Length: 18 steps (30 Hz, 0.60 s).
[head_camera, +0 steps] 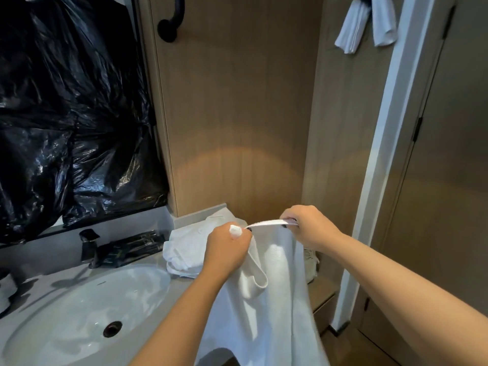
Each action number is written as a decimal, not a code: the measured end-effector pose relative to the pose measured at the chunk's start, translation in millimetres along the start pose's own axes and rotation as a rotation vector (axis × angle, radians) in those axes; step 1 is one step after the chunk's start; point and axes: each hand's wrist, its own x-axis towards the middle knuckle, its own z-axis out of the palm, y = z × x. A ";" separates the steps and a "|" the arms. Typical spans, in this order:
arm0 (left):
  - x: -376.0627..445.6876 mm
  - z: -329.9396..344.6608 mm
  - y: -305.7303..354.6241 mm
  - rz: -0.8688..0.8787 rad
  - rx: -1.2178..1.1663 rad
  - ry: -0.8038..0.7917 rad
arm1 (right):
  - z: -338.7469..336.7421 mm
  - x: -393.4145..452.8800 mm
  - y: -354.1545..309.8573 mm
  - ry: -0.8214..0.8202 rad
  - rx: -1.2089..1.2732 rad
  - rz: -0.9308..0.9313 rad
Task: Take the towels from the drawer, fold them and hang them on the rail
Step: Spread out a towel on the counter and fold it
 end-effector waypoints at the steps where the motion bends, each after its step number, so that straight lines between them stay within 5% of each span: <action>1: -1.6 1.1 -4.4 -0.007 0.024 0.009 | 2.9 -3.0 7.3 0.018 -0.013 0.062; 9: 10.8 -27.8 -49.5 -0.079 0.285 0.070 | -2.1 -18.1 51.8 0.179 0.042 0.219; 14: 0.5 -17.5 -45.8 -0.163 0.225 0.012 | -11.2 -12.9 29.6 0.056 0.121 0.039; 18: -9.7 3.2 -22.9 0.043 0.280 -0.108 | -15.3 -11.3 -1.0 -0.014 0.091 -0.121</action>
